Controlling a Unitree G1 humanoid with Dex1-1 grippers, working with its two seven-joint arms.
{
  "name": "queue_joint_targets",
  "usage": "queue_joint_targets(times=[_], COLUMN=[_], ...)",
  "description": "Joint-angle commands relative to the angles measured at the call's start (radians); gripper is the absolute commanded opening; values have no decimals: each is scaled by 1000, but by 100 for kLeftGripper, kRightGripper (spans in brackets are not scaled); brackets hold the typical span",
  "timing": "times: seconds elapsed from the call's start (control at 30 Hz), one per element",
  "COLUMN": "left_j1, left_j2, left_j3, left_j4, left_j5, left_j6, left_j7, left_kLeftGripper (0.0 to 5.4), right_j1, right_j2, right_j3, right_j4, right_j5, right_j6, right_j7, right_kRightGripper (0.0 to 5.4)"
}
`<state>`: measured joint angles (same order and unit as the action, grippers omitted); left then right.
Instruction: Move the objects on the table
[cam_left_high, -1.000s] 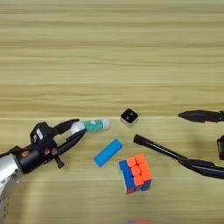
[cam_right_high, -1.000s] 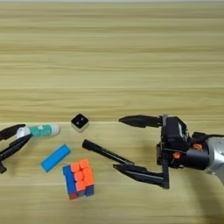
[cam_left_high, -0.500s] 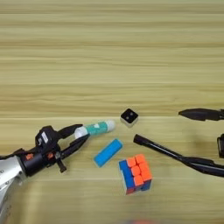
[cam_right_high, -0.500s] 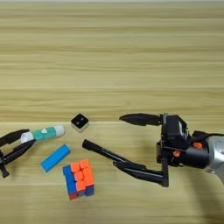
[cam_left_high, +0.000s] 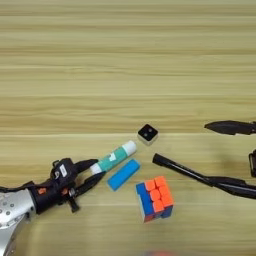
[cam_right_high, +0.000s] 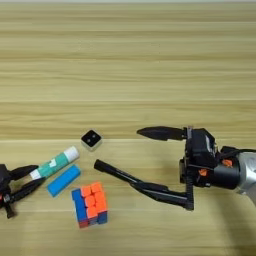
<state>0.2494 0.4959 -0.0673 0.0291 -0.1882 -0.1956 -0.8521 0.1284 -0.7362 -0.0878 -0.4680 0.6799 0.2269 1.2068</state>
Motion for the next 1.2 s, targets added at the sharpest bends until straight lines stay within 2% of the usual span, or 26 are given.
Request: queue_joint_targets(times=[0.03, 0.3, 0.37, 0.6, 0.97, 1.1, 1.2], left_j1=[-4, -20, -19, -12, -13, -5, -4], left_j2=[28, 38, 40, 45, 51, 61, 68], left_j3=[-25, -35, -37, -40, -30, -22, -3], left_j4=[26, 34, 32, 21, 9, -18, -47], left_j5=[53, 56, 54, 50, 42, 30, -8], left_j6=[20, 12, 14, 8, 4, 1, 7], left_j7=[5, 2, 2, 3, 3, -4, -22], left_kLeftGripper=[155, 155, 193, 256, 353, 384, 416], right_j1=[-13, -6, -4, 3, 28, 41, 50], right_j2=[-5, -1, 0, 4, 12, 18, 27], right_j3=[-11, -12, -11, -1, 26, 33, 60], right_j4=[0, 1, 3, 9, 50, 47, 51], right_j5=[9, 6, 4, -10, -78, -88, -118], right_j6=[3, -2, -4, -14, -57, -64, -79], right_j7=[0, 0, 0, 1, 0, -5, -12], right_kRightGripper=[540, 540, 540, 540, 540, 540, 540])
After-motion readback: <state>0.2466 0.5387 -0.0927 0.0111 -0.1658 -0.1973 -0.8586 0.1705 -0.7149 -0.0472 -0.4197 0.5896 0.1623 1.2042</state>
